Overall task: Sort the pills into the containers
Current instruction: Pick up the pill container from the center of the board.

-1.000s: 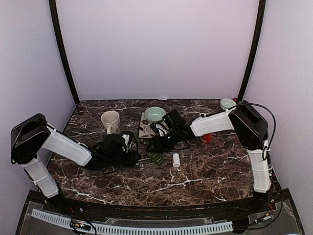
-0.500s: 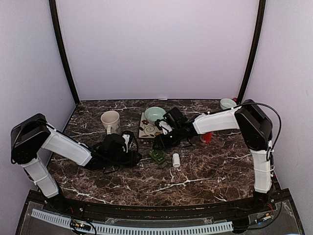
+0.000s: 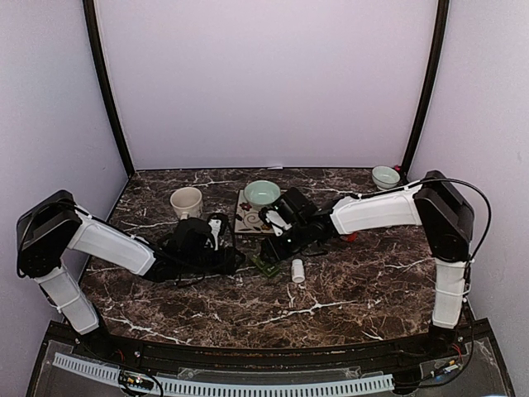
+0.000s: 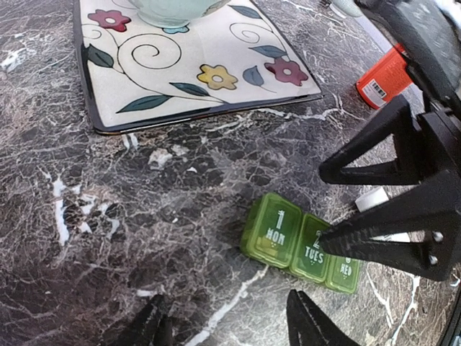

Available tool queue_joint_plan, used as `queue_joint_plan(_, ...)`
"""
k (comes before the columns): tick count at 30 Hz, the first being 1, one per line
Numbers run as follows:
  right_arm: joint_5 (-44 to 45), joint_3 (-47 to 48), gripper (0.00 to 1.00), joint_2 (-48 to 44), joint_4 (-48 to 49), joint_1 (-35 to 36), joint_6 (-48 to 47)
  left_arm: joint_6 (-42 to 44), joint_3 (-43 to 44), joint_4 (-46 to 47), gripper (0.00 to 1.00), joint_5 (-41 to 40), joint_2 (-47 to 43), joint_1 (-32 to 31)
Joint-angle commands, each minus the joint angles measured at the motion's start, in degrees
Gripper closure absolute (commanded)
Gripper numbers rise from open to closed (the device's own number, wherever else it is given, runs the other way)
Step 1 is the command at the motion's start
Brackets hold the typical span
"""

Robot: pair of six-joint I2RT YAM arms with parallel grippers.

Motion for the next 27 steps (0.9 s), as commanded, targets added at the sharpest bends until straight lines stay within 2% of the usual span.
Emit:
queue_joint_plan(1, 2.4, -0.5, 0.4, -2.1, 0.0, 1.4, -1.3, -0.9, 0.2, 0.4, 0.44, 1.9, -1.6, 1.2)
queue_joint_plan(9, 3.7, 0.9, 0.36, -0.3, -1.4, 3.2, -2.4, -1.4, -0.4, 0.6, 0.43, 2.3, -1.8, 1.7)
queue_joint_plan(27, 6.2, 3.6, 0.36, 3.8, -3.9, 5.4, -4.1, -2.6, -1.3, 2.0, 0.42, 3.2, -1.4, 2.2)
